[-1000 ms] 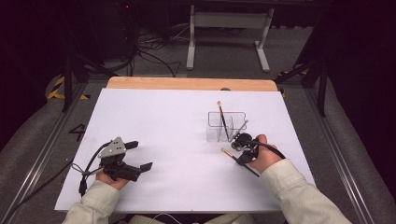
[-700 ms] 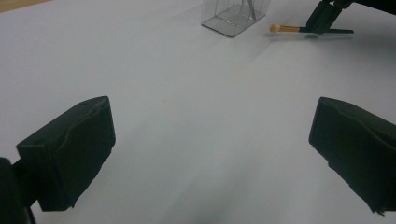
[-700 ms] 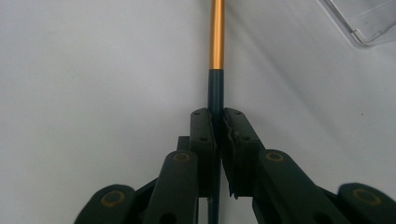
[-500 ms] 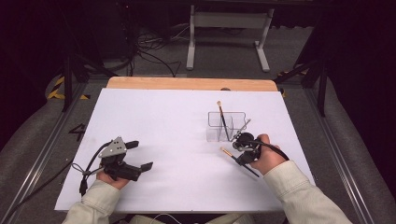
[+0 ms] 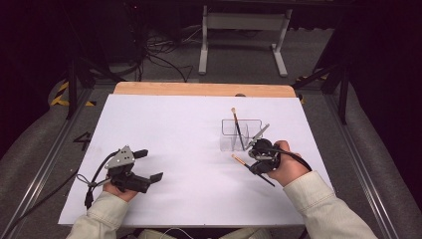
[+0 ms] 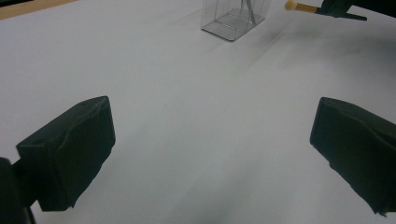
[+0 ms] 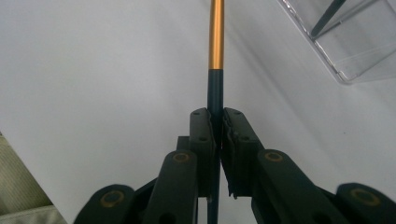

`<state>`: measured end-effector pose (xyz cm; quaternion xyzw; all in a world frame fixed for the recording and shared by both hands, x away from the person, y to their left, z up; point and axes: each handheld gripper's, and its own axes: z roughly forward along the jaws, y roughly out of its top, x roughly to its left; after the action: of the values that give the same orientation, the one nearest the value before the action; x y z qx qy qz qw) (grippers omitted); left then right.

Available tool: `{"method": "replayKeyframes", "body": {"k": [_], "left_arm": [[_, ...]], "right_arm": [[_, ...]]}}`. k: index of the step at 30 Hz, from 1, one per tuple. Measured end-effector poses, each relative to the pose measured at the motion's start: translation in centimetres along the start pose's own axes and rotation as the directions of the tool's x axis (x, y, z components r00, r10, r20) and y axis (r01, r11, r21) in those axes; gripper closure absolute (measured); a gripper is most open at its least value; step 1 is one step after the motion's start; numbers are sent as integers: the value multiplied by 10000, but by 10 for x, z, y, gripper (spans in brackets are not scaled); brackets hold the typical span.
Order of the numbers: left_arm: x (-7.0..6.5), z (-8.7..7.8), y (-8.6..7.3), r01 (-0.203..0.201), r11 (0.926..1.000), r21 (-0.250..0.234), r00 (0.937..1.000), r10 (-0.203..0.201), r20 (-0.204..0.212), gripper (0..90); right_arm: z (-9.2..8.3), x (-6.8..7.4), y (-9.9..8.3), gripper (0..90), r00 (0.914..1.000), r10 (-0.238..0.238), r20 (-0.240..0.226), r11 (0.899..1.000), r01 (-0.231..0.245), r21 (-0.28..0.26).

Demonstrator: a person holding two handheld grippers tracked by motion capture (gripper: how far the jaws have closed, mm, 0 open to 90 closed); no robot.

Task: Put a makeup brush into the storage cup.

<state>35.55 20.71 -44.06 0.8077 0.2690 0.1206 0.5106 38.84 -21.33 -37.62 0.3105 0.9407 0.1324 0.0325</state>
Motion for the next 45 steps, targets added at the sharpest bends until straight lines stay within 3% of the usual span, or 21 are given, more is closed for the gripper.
{"method": "replayKeyframes", "body": {"k": [14,24,30,37,45], "left_arm": [[0,0,0,-15,10000,-35,10000,15,-2,6],[-1,0,0,-10,10000,-27,10000,10,-2,6],[-1,0,0,-4,10000,-30,10000,4,5,6],[-1,0,0,-13,10000,-48,10000,13,12,6],[0,0,0,5,10000,-95,10000,-5,-21,5]], "right_arm": [[-17,6,1,829,9995,-211,-221,9964,192,-823],[-29,9,0,829,9988,-360,-341,9823,291,-1848],[-36,9,-2,829,9988,-340,-340,9603,232,-2779],[-41,8,-3,829,9991,-342,-268,9433,234,-3310],[-48,8,-4,829,9992,-362,-171,9103,259,-4131]]}}
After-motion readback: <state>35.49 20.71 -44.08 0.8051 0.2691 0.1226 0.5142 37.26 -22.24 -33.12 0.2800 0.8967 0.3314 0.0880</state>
